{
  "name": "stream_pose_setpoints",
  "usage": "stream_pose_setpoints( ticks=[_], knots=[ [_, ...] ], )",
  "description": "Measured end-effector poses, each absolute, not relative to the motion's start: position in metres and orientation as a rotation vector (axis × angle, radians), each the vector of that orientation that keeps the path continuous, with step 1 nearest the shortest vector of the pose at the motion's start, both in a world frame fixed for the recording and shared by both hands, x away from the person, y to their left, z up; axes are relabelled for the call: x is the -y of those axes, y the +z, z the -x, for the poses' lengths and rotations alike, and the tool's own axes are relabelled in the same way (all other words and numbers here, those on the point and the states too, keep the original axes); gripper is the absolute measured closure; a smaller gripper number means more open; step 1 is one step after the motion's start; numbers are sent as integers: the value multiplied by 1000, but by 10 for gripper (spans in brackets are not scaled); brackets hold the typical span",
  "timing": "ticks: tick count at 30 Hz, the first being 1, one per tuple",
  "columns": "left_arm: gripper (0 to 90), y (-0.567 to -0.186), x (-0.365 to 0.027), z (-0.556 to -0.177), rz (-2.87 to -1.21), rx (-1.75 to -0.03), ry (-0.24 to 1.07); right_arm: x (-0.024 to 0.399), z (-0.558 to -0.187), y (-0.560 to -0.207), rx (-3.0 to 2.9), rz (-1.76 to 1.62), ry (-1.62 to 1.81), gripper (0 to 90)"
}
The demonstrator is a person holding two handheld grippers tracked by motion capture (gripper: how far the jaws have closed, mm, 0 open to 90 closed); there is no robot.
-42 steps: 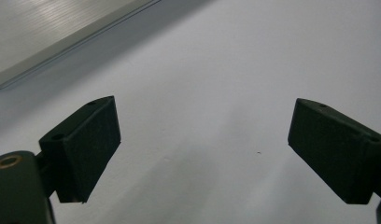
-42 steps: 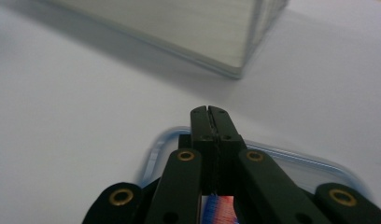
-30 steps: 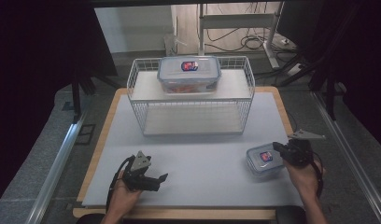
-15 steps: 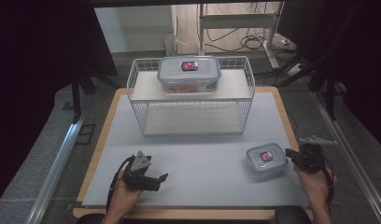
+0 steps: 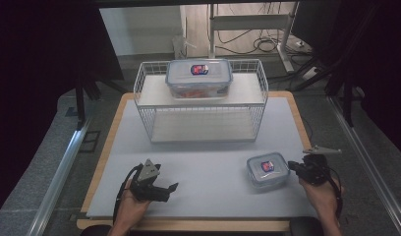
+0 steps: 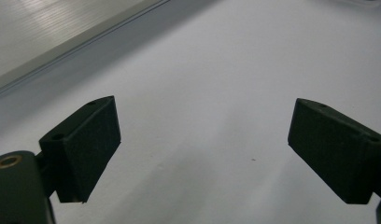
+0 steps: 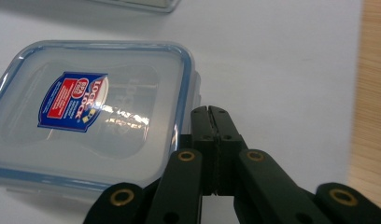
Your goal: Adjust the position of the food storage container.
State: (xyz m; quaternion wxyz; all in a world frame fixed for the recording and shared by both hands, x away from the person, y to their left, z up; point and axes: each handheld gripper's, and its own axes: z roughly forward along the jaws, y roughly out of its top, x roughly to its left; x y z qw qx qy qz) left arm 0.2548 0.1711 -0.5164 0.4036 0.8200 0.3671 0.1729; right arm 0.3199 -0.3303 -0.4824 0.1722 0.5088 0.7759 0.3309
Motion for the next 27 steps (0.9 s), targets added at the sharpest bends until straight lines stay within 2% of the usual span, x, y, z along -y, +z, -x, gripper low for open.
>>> stream_pose_setpoints(
  ticks=[27],
  knots=[
    [90,-517,-168,-256,-2085,-940,423,252,-312,-488,-2428,-1231,1016,900]
  ],
)
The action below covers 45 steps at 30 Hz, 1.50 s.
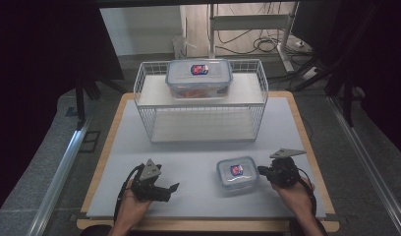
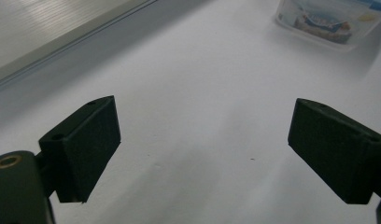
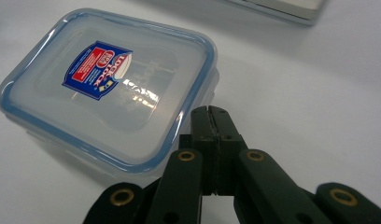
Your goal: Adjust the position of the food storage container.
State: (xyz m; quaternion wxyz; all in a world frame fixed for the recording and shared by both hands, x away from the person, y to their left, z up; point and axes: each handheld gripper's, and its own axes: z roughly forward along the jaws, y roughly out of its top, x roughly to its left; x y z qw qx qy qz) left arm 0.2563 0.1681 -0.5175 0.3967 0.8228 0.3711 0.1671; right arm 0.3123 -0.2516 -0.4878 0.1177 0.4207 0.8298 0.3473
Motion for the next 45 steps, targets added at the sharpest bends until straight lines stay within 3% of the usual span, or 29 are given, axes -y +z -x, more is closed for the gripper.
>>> stream_pose_setpoints(
  ticks=[24,45],
  knots=[
    [89,-519,-178,-261,-2087,-996,430,181,-303,-494,-2611,-1018,1119,900],
    [89,-519,-181,-262,-2098,-1004,419,168,-292,-494,-2675,-930,1158,878]
  ],
)
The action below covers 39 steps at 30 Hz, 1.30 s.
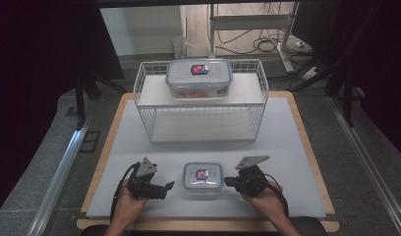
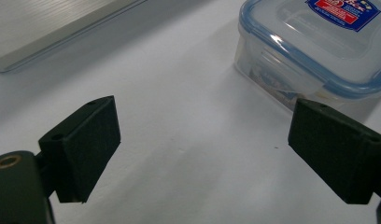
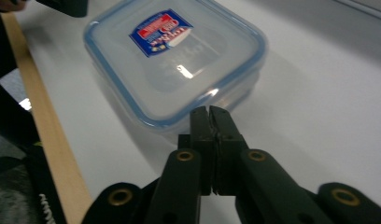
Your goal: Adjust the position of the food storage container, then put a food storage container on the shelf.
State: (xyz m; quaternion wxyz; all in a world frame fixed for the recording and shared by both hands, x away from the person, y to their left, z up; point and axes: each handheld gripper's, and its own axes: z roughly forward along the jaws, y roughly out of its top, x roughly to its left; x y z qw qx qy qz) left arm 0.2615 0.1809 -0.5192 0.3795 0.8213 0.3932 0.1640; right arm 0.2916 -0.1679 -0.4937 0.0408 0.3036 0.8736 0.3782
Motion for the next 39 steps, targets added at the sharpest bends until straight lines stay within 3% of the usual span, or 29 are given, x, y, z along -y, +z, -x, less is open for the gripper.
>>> stream_pose_setpoints(
  ticks=[9,22,28,39],
  knots=[
    [90,-518,-186,-262,-2098,-1012,410,193,-301,-493,-2563,-950,1153,527],
    [90,-522,-184,-262,-2121,-1006,385,205,-309,-503,-2503,-939,1169,123],
    [89,-525,-183,-262,-2128,-997,396,210,-314,-508,-2507,-929,1194,51],
    [69,-524,-185,-264,-2092,-1024,349,212,-315,-509,-2527,-955,1177,9]
  ],
)
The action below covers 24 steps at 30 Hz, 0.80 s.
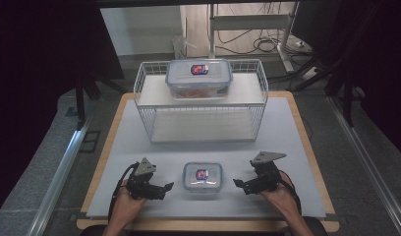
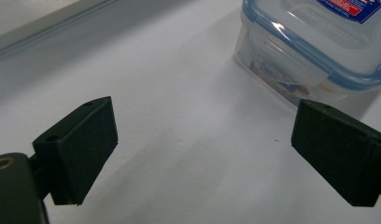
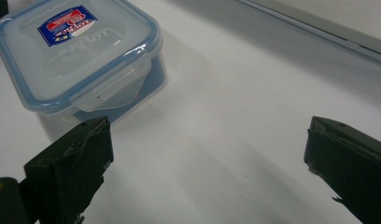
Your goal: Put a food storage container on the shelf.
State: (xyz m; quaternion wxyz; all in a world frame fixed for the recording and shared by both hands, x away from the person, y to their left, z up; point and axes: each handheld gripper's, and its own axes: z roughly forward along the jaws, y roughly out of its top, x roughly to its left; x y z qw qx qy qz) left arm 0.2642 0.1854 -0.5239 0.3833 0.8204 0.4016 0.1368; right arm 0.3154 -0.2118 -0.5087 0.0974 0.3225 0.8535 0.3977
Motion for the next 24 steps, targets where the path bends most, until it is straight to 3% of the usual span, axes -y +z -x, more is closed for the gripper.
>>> stream_pose_setpoints(
  ticks=[20,24],
  knots=[
    [66,-510,-172,-269,-2069,-939,212,188,-307,-496,-2573,-941,1208,7],
    [63,-511,-164,-275,-2072,-909,154,181,-305,-494,-2609,-939,1189,64]
  ],
)
